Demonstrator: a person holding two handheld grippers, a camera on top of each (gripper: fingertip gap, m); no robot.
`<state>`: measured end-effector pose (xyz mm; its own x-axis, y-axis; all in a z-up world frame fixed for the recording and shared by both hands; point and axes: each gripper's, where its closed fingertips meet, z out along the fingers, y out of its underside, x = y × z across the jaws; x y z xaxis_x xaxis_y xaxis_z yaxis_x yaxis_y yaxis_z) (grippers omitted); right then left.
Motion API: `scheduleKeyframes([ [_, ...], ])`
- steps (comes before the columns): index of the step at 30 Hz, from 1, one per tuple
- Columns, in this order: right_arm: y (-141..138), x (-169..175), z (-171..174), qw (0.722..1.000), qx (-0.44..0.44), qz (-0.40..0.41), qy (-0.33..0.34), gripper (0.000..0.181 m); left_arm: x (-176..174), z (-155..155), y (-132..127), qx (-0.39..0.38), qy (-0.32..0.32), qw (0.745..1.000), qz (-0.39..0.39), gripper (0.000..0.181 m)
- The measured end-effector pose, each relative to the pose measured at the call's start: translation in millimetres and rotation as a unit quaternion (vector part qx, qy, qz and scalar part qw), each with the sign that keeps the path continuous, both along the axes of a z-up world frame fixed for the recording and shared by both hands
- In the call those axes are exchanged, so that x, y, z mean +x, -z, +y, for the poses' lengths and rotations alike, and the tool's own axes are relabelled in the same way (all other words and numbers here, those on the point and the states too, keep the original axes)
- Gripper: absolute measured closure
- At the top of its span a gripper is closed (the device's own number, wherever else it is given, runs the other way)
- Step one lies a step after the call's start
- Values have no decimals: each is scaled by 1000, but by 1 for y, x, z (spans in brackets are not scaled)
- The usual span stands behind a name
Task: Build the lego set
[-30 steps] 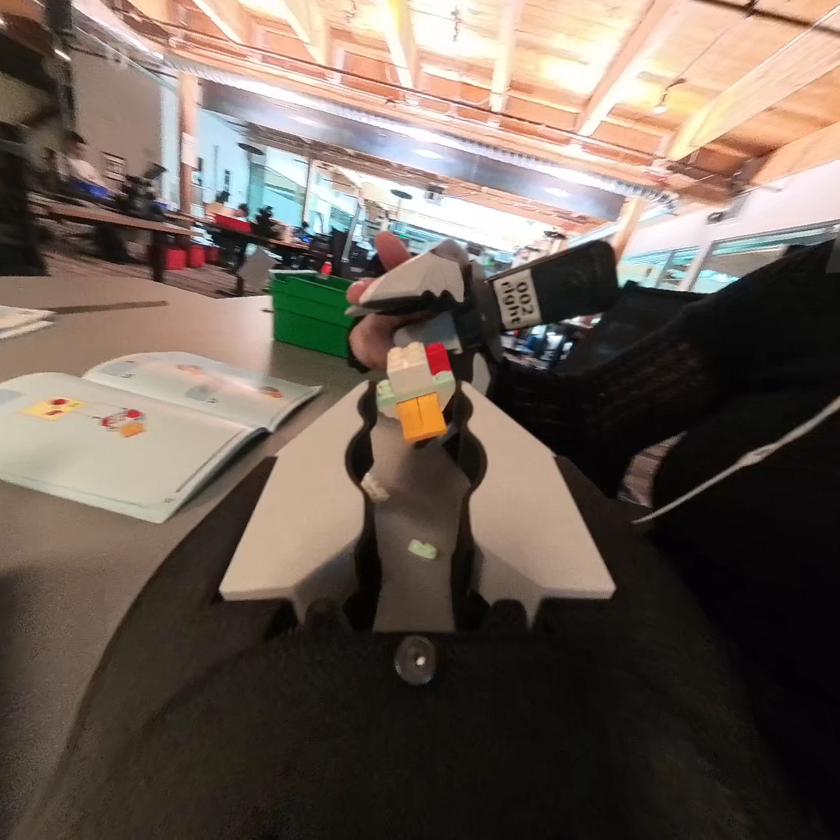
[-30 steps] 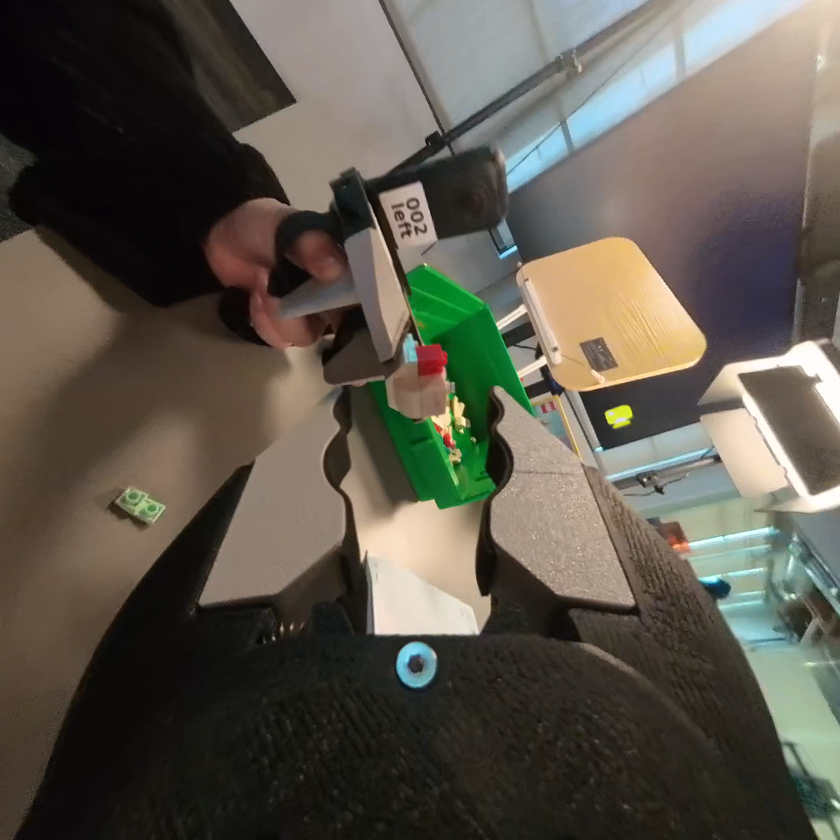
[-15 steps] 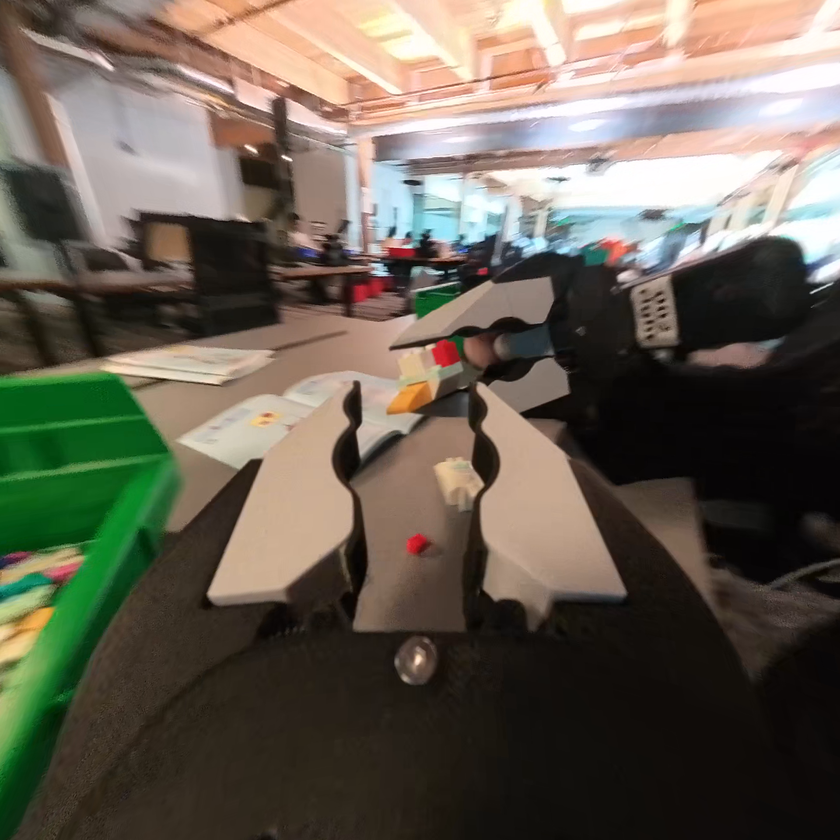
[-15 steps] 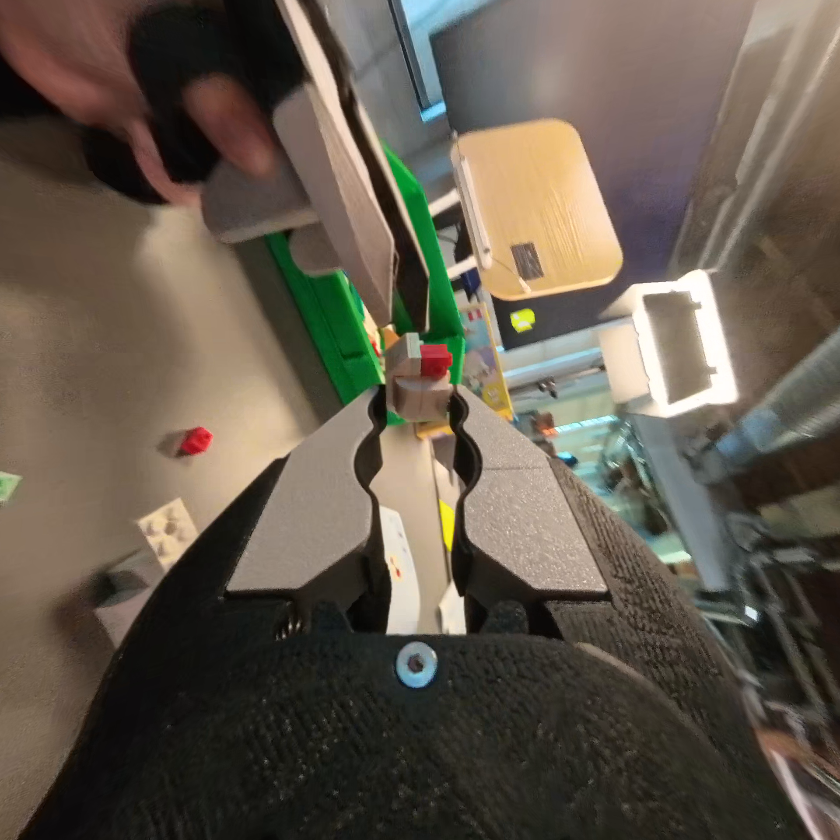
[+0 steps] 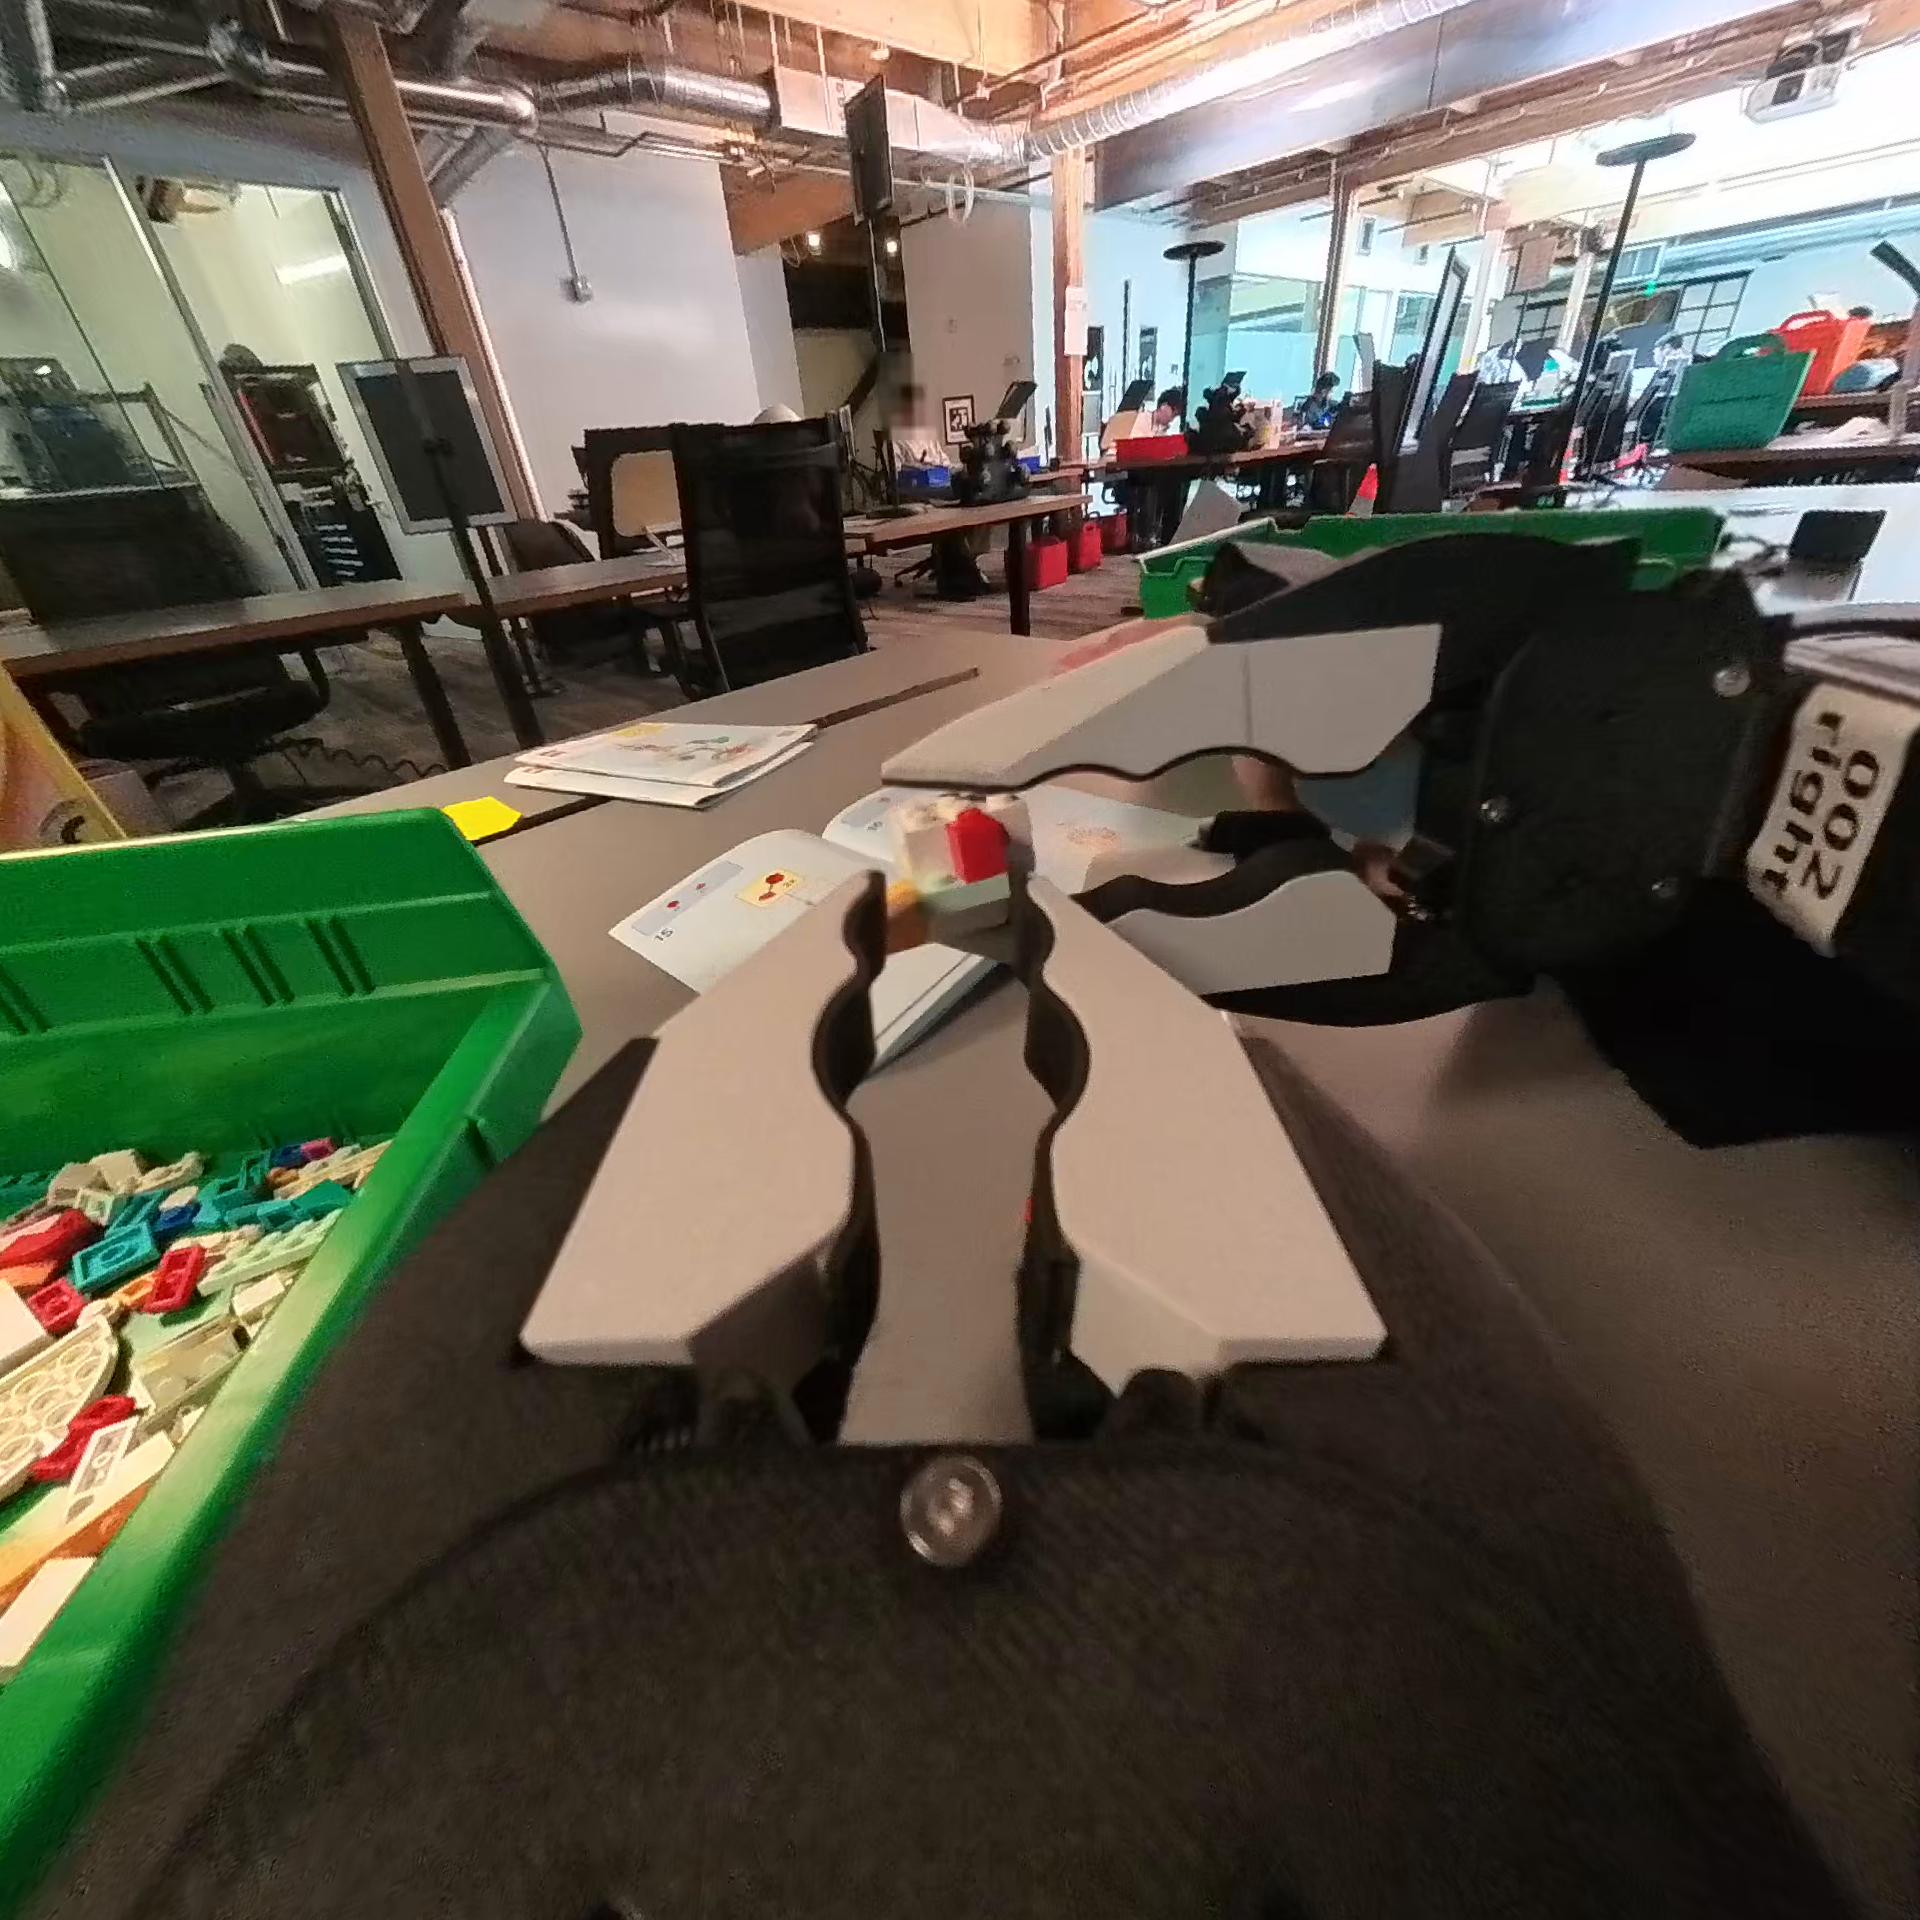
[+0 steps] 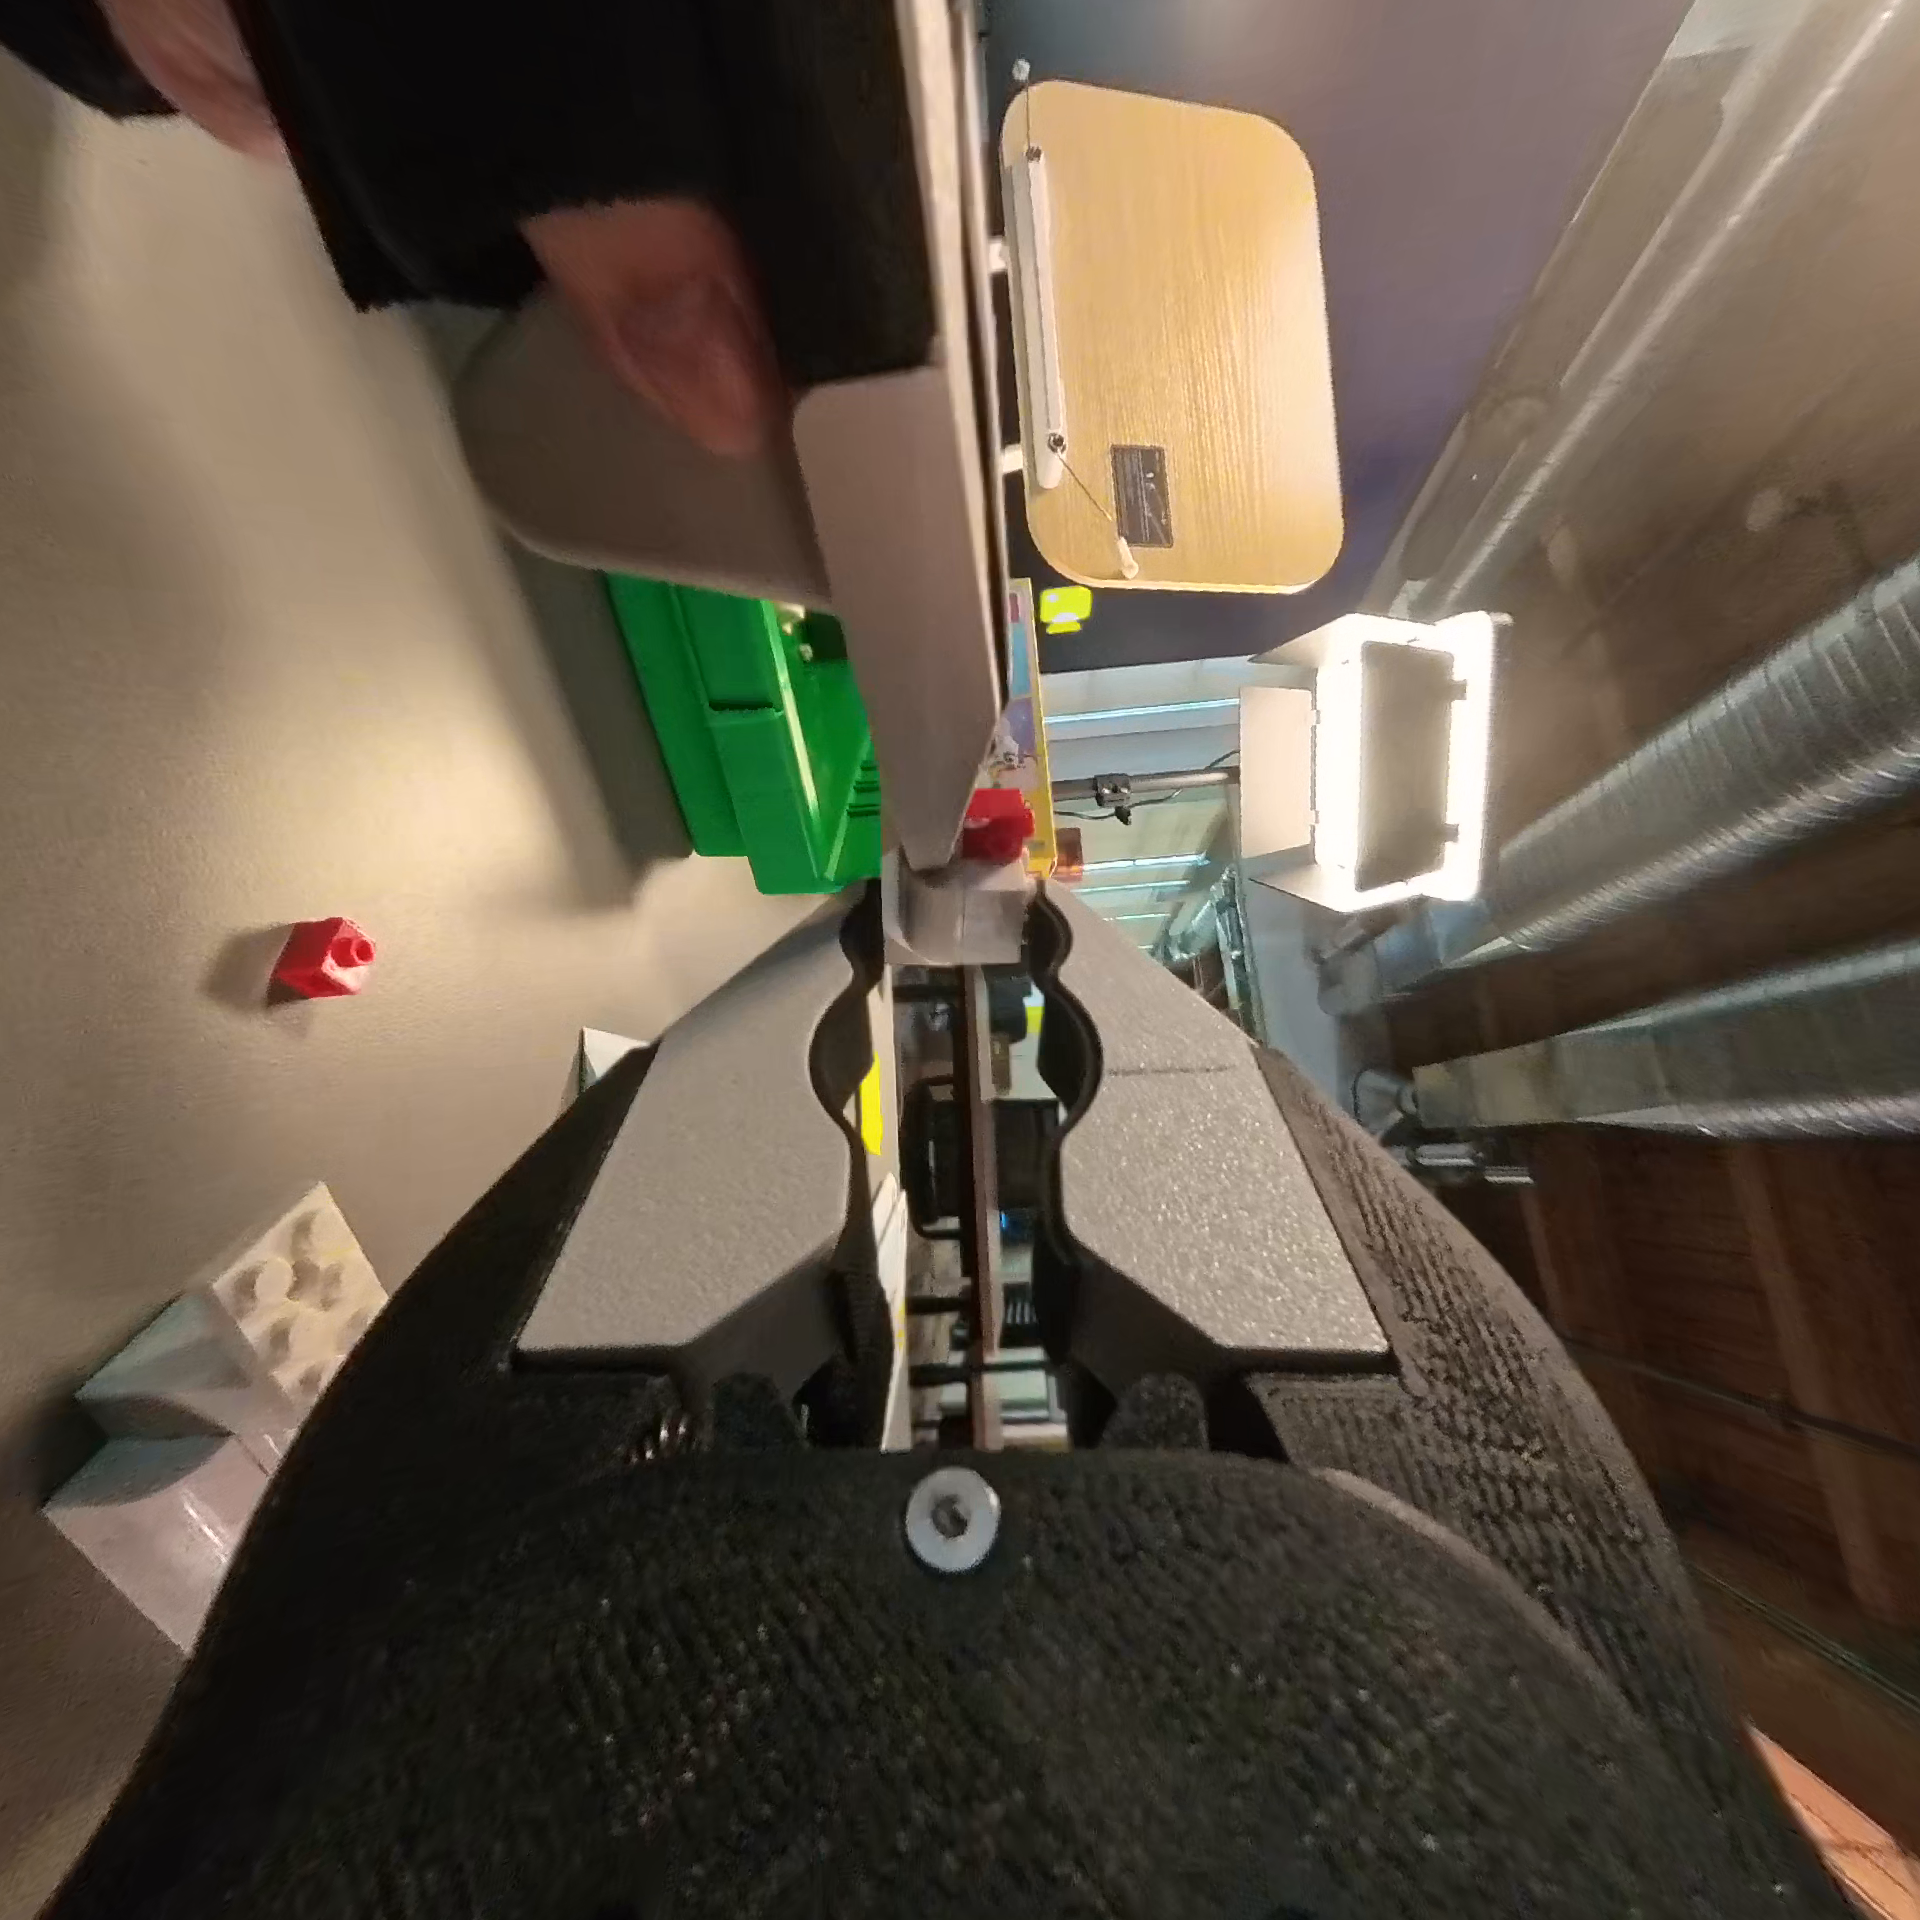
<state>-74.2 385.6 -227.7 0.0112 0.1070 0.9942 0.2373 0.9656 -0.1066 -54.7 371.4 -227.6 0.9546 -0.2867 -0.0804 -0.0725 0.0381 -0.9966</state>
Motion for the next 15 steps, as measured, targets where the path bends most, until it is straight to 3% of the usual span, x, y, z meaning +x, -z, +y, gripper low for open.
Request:
scheduleKeyframes([
  [8,8,-1,4,999,-32,-16,-7,151,-8,3,5,-19,-18,1000,-5,165],
  [12,16,11,22,986,-156,-50,-19,148,-31,-11,-9,18,-57,998,-27,165],
  [15,24,20,9,930,-334,-127,-84,160,-35,-23,-12,27,-54,997,-57,165],
])
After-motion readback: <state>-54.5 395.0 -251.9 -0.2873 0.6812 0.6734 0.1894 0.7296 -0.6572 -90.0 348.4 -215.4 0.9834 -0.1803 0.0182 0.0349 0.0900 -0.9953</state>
